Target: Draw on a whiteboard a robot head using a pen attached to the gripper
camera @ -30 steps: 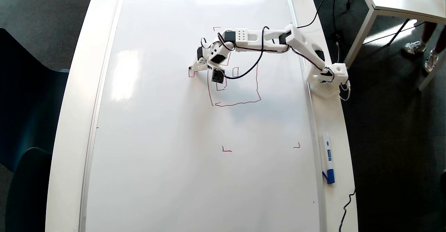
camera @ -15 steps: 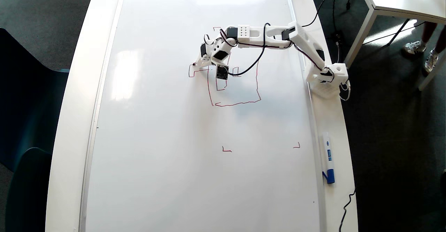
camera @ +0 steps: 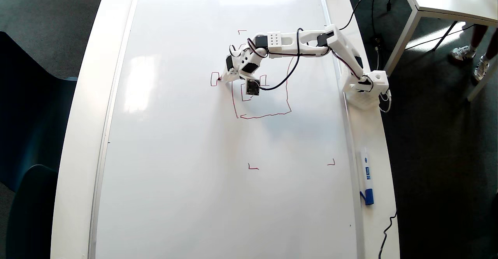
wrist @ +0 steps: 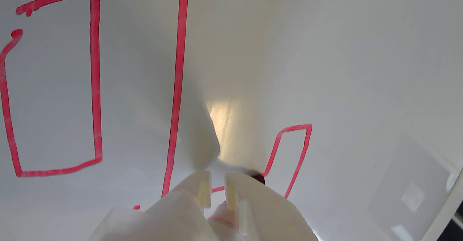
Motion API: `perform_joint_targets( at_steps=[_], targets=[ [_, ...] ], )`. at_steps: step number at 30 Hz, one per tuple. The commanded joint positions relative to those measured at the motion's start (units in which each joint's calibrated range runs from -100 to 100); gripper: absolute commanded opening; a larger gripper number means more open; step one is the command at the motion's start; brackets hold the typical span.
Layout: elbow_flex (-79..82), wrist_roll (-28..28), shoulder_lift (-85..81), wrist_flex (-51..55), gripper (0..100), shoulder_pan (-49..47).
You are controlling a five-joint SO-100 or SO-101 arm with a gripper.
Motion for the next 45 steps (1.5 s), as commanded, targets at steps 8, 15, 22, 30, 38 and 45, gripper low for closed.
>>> perform_joint_targets(
  at_steps=[8,15,22,30,38,45],
  targets=[
    [-21.88,-3.78,-2.59,5.15,1,0.67],
    [-36.86,-3.94,-6.02,12.79,1,0.75],
    [-16.8,-3.73,-27.58,12.1,1,0.82],
    [13.25,-3.67,-58.85,12.01,1,2.07],
    [35.68,-3.73,-92.23,11.92,1,4.06],
    [51.48,-3.73,-116.97,11.92,1,4.36]
  ],
)
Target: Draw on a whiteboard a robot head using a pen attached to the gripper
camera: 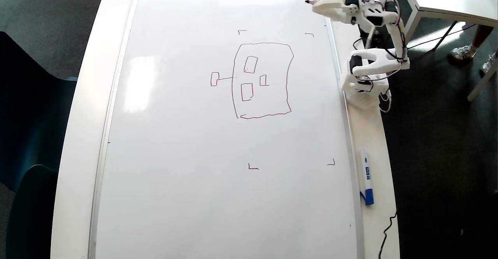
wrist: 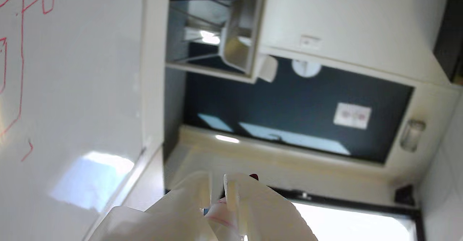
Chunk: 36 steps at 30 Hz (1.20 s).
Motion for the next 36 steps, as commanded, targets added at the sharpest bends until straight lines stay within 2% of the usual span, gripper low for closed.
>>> perform_joint_targets(
  at_steps=[1,3,7,8,12,13,17,18,21,22,26,27,31,36],
  targets=[
    [7.7,-0.24,-11.74,-0.84,1,-0.17],
    [11.51,-0.19,-15.76,-3.01,1,0.2],
    [25.4,2.76,-23.48,-19.25,1,1.89],
    [31.12,3.68,-25.66,-29.07,1,2.26],
    [41.74,3.94,-29.85,-50.71,1,3.07],
    [46.28,3.94,-31.53,-60.78,1,2.63],
    [53.91,3.94,-31.95,-81.9,1,2.55],
    [57.54,3.89,-31.95,-91.8,1,2.55],
    [63.62,3.84,-31.95,-107.53,1,2.48],
    [68.07,3.84,-31.95,-118.39,1,2.48],
    [76.7,3.84,-31.95,-137.93,1,2.41],
    [80.24,3.84,-31.95,-145.58,1,2.41],
    [82.51,3.84,-31.86,-154.18,1,2.04],
    [82.51,4.05,-32.03,-164.78,1,-6.43]
  ],
)
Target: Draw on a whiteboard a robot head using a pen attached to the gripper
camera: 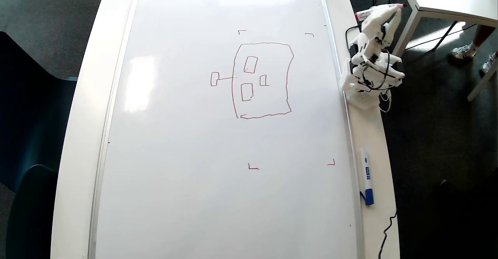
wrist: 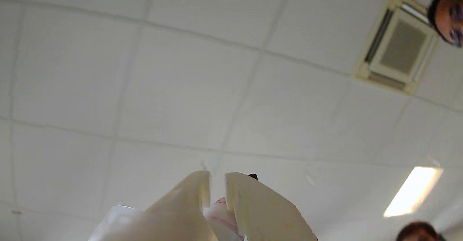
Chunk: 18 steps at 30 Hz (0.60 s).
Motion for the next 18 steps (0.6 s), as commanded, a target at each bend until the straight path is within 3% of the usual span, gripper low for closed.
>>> perform_joint_targets(
  at_steps=[1,12,18],
  targets=[
    [0.46,0.3,0.16,-4.22,1,-4.46],
    [0.46,-0.13,0.16,-3.96,1,1.5],
    [0.46,-7.31,0.16,-3.96,1,6.66]
  ],
)
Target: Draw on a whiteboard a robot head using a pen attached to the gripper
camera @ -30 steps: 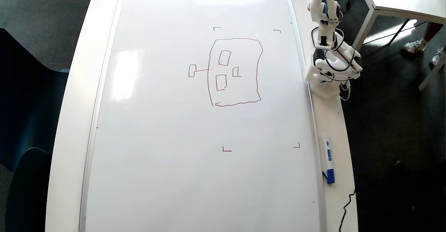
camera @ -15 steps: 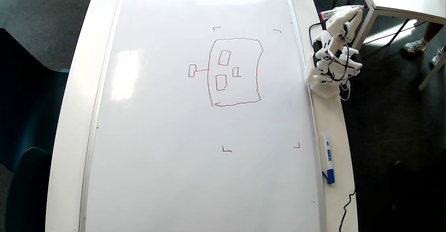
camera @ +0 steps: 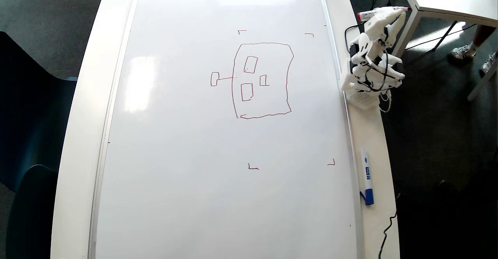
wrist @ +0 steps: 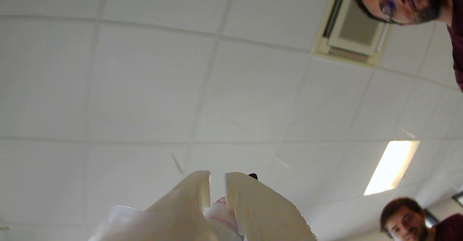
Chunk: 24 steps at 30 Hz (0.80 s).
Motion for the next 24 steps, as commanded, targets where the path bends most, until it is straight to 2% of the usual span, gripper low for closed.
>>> perform_joint_targets(
  at_steps=[1,24],
  targets=[
    [0.46,-4.37,0.16,-0.75,1,4.9],
    [0.46,-4.32,0.24,-0.75,1,4.98]
  ],
)
